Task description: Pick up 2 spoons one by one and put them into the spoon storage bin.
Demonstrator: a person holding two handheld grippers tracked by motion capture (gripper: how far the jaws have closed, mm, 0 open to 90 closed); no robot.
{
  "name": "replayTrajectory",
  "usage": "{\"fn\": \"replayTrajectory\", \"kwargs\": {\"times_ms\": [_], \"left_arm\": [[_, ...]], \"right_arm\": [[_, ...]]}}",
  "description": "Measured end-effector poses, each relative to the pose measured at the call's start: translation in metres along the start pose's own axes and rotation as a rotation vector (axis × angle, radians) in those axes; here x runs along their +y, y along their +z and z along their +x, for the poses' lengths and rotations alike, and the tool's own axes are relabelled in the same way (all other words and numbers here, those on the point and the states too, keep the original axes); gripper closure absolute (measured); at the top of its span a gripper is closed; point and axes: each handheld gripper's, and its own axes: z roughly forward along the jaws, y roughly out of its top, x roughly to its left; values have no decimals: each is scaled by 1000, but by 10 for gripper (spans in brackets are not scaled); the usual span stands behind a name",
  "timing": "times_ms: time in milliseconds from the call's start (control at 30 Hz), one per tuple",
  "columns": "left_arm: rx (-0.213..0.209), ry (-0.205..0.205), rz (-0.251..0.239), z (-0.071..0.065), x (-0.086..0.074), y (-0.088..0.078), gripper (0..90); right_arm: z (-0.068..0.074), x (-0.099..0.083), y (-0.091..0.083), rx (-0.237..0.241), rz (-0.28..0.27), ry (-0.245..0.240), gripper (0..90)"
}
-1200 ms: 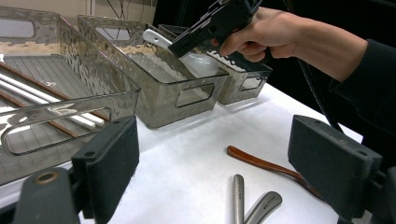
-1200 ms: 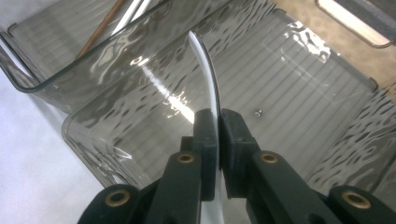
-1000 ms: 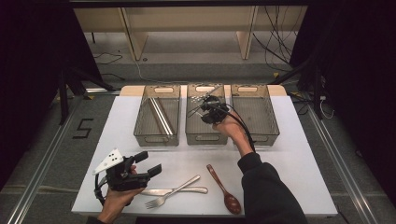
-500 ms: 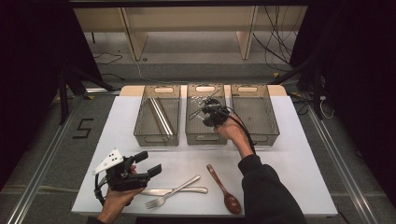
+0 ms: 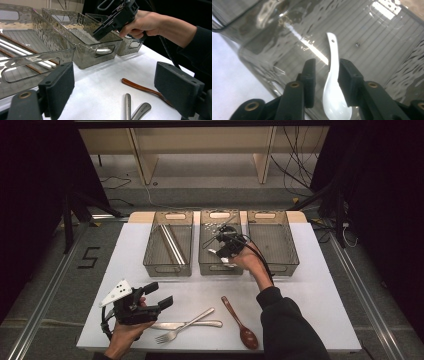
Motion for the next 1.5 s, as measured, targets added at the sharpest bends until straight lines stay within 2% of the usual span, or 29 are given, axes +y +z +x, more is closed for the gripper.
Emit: {"fn": "replayTrajectory", "kwargs": {"times_ms": [67,267,467,600,700,1033,1500], "left_arm": [[1,-1,0,0,0,0,161],[0,-1,0,0,0,0,161],[1,-1,1,0,0,0,161],[1,-1,0,0,0,0,161],[2,0,1,0,0,0,161],[3,1,4,0,0,0,161],[3,2,8,0,-1,1,161]], "right_arm": [[1,0,-4,6,-9,14,600],[6,-2,-19,11,-36,16,489],[13,-4,-35,4,-79,29,413],[17,-9,-48,26,-123,30,386],[22,-14,-57,36,-130,37,364],[34,-45,-76,50,-134,53,320],[52,-88,-79,71,-85,52,301]]}}
